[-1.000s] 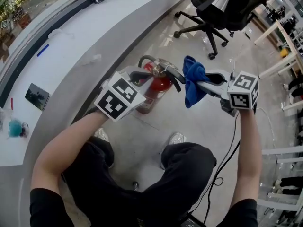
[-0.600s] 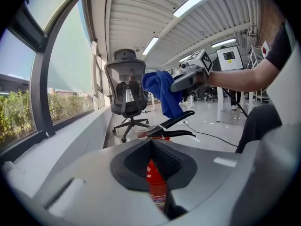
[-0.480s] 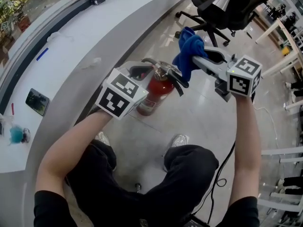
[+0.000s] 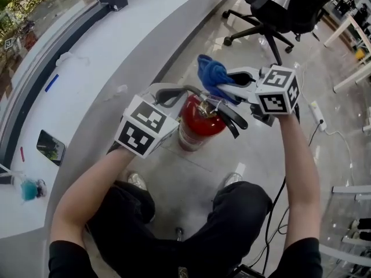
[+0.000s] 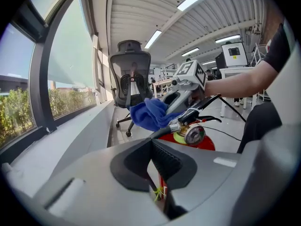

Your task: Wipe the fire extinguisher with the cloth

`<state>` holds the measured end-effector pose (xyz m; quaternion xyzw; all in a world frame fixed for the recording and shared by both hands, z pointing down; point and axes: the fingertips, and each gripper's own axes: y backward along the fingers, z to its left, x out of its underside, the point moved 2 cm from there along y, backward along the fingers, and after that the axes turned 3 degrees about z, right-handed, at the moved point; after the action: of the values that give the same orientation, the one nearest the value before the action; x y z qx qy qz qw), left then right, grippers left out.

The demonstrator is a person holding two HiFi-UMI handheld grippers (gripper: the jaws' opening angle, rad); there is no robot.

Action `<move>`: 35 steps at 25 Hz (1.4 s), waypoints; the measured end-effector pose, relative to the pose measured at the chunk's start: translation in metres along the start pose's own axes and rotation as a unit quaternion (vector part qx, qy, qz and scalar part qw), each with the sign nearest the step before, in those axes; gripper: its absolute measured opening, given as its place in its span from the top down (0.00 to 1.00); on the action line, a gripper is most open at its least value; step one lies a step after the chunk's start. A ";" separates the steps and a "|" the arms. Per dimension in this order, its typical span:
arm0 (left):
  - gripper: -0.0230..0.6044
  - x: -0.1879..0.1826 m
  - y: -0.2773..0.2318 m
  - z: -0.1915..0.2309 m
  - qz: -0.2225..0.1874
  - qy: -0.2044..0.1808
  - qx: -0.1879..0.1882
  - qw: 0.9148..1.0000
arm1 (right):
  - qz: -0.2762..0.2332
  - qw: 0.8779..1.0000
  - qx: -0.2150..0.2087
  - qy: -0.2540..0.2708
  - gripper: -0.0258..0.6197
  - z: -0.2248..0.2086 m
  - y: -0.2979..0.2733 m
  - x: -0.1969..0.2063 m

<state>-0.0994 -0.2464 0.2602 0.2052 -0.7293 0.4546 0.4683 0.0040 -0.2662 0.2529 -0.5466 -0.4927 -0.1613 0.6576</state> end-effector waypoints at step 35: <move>0.96 0.011 0.018 -0.056 0.054 -0.039 0.017 0.998 | 0.017 0.984 0.110 0.138 0.82 0.055 0.023 -0.034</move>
<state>-0.0901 -0.1880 0.2693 0.1915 -0.7492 0.4832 0.4105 -0.0200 -0.2212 0.2079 -0.4514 -0.4028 -0.1692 0.7781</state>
